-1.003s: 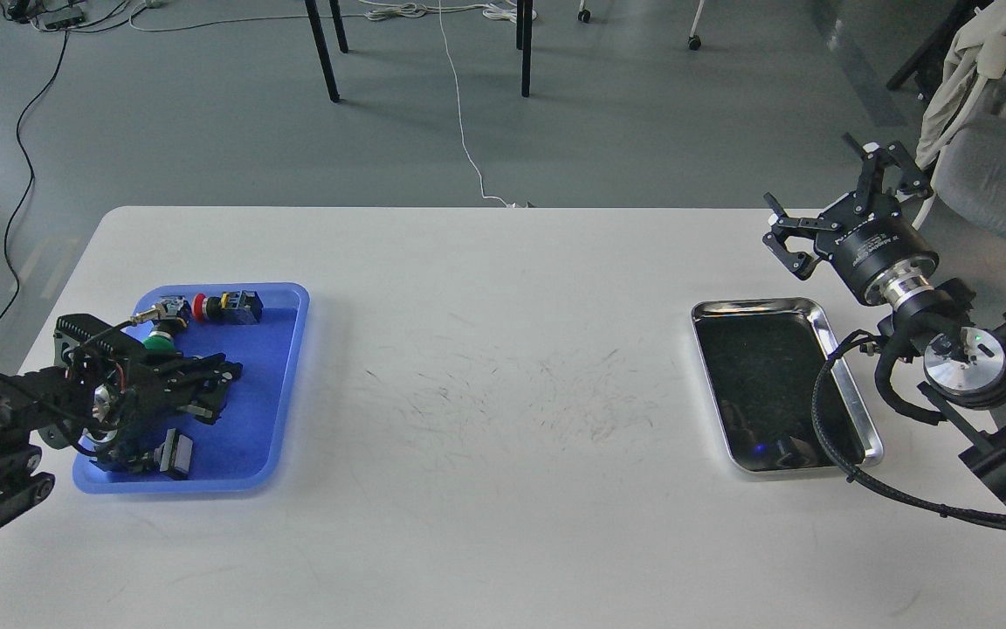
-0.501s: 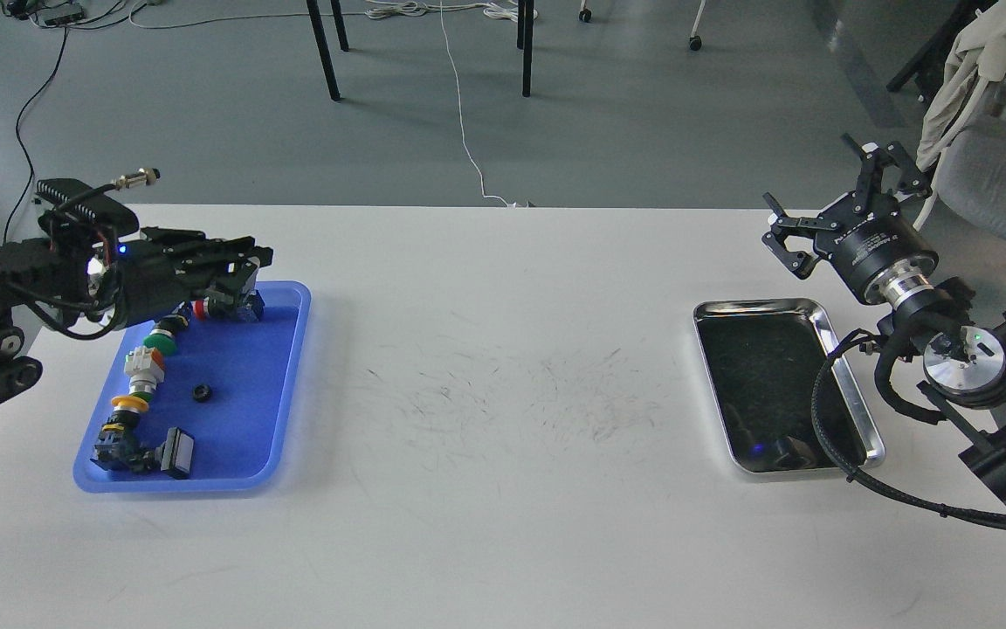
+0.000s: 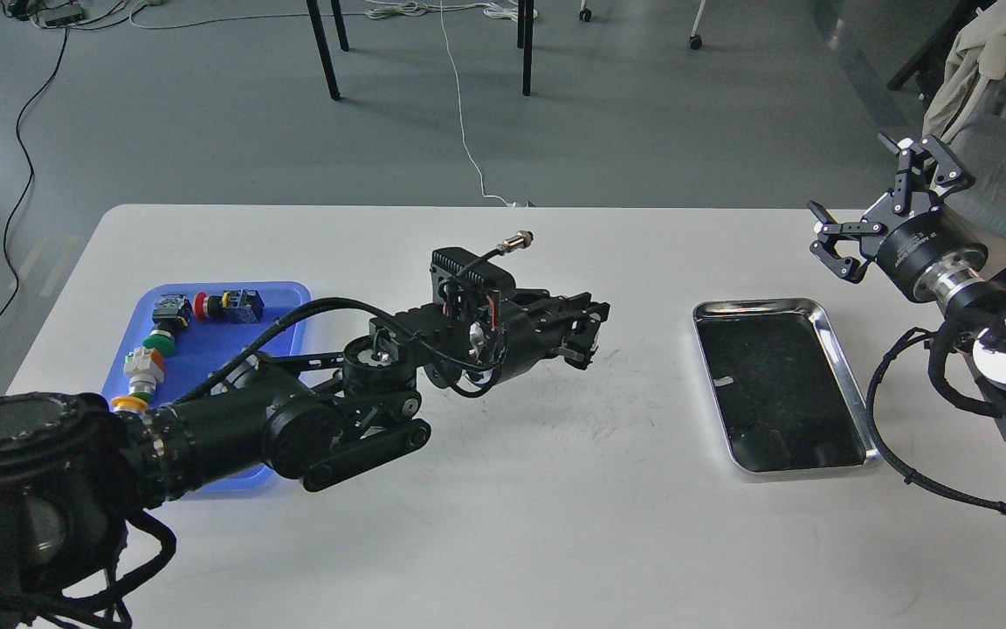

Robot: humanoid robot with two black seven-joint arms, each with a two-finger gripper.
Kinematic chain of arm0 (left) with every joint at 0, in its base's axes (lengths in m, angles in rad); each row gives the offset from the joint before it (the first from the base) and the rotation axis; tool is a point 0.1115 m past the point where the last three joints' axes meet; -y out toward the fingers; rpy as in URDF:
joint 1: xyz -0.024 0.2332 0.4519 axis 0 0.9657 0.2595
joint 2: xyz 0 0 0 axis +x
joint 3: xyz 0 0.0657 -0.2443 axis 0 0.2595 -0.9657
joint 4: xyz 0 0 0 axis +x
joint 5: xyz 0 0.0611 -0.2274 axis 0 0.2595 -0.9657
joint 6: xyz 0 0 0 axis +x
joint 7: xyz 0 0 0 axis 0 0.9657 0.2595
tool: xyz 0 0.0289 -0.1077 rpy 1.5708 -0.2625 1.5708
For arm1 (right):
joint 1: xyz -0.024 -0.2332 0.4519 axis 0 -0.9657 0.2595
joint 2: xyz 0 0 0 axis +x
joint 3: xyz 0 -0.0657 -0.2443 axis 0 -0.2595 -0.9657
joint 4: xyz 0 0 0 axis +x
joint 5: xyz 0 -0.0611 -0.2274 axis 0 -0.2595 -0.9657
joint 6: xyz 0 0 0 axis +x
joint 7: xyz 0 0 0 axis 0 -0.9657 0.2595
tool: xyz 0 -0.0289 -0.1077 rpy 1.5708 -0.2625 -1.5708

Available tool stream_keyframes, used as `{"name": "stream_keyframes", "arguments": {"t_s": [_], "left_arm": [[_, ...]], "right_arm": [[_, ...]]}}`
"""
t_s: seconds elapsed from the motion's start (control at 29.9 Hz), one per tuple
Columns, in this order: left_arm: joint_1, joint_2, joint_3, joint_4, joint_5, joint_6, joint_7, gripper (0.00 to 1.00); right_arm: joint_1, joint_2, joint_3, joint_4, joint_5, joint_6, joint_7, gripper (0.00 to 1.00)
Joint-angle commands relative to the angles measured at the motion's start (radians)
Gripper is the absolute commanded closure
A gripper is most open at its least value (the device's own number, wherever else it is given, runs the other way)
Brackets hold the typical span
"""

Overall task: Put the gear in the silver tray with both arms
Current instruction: 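Lift the black gear with the left gripper and carry it toward table center, then release the gear on the table center and withdraw the left gripper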

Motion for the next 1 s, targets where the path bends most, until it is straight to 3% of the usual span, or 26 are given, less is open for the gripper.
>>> {"name": "stream_keyframes", "arguments": {"t_s": [0.0, 0.27, 0.67, 0.74, 0.8, 0.87, 0.94, 0.97], "left_arm": [[0.026, -0.017, -0.002, 0.066, 0.006, 0.012, -0.002, 0.92], [0.118, -0.017, -0.002, 0.093, 0.058, 0.026, -0.002, 0.91], [0.190, -0.017, -0.011, 0.041, 0.077, 0.049, -0.002, 0.86], [0.196, -0.017, -0.011, 0.037, 0.075, 0.054, -0.002, 0.78], [0.201, -0.017, -0.011, 0.028, 0.075, 0.066, -0.006, 0.52], [0.209, -0.017, -0.014, 0.021, 0.071, 0.080, -0.006, 0.37], [0.212, -0.017, -0.038, 0.004, 0.058, 0.091, -0.007, 0.07], [0.221, -0.017, -0.063, -0.004, 0.051, 0.094, -0.007, 0.03]], "right_arm": [[0.041, -0.003, -0.078, -0.016, -0.015, -0.004, -0.002, 0.01], [0.047, -0.021, -0.107, -0.008, -0.016, -0.004, -0.002, 0.01], [0.050, -0.063, -0.110, 0.067, -0.023, -0.001, -0.009, 0.01], [0.053, -0.063, -0.110, 0.076, -0.044, -0.001, -0.009, 0.01], [0.059, -0.063, -0.108, 0.092, -0.085, -0.001, -0.014, 0.01], [0.073, -0.064, -0.110, 0.112, -0.128, -0.001, -0.035, 0.01], [0.085, -0.066, -0.110, 0.127, -0.162, -0.001, -0.069, 0.01], [0.096, -0.066, -0.110, 0.130, -0.180, -0.001, -0.084, 0.01]]}}
